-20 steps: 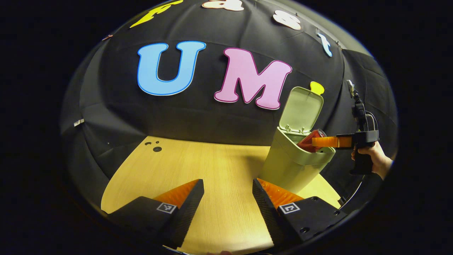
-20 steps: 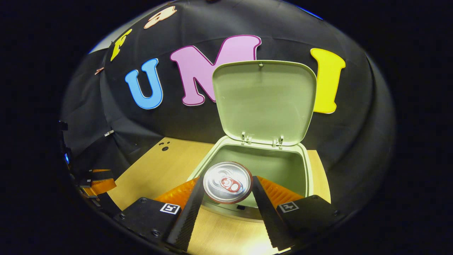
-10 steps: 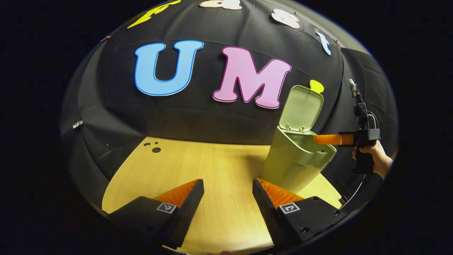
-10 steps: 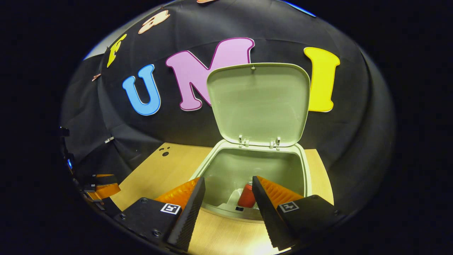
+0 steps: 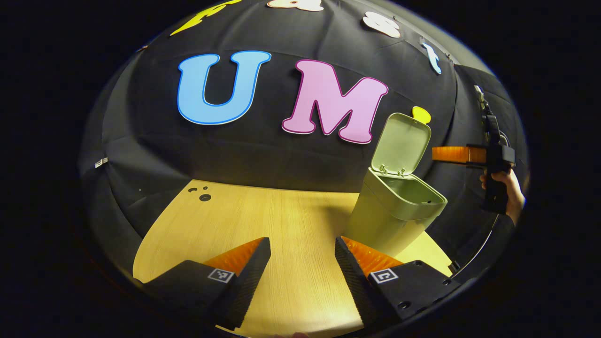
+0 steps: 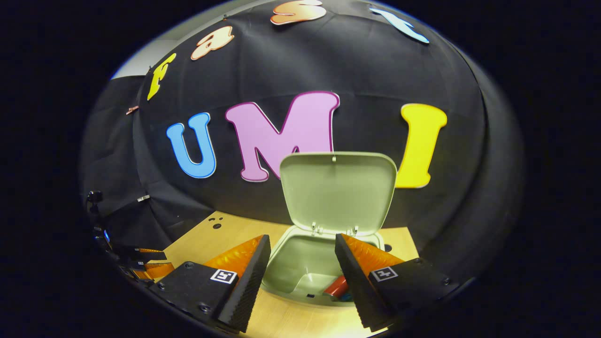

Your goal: Press the lid of the desktop garbage bin to open it, pick up the crumpled paper on the desktop and throw it into the bin, then pick up the pop can on the desktop and drop it into the bin, and finally close the garbage bin lid.

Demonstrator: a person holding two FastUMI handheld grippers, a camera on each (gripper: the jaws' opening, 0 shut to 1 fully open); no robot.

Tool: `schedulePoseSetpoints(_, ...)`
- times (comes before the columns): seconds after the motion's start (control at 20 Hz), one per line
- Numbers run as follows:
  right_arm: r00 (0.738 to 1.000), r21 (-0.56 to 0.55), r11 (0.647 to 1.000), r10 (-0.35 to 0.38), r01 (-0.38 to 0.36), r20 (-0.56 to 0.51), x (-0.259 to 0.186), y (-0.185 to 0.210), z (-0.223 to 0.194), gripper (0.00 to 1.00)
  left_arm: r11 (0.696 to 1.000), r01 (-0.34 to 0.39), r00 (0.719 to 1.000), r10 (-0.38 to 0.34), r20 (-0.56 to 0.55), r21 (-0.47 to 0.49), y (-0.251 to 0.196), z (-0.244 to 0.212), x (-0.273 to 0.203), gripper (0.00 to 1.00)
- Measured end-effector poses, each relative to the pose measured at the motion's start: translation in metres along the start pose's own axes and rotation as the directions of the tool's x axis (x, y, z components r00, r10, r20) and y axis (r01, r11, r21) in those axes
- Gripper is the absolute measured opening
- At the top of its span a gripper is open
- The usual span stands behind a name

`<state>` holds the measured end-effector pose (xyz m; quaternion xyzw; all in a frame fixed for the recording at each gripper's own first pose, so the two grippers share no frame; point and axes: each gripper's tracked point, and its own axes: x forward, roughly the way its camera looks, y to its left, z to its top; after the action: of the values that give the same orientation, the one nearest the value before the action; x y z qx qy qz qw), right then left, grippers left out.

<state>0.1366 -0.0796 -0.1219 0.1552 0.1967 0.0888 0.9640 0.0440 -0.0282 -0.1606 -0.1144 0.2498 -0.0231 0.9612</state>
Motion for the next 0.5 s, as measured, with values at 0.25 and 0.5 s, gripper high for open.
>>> schedulePoseSetpoints(0.25,0.998,-0.093,0.996,-0.006,0.012,0.066,0.002,0.009,0.043,0.95,1.000,0.009,1.000,-0.009,0.002,-0.008,-0.004,-0.001,0.002,0.90)
schedulePoseSetpoints(0.5,0.989,-0.132,0.990,-0.026,0.046,0.145,0.009,0.012,0.082,0.98,1.000,0.012,1.000,-0.012,0.003,-0.026,-0.003,-0.004,0.001,0.90)
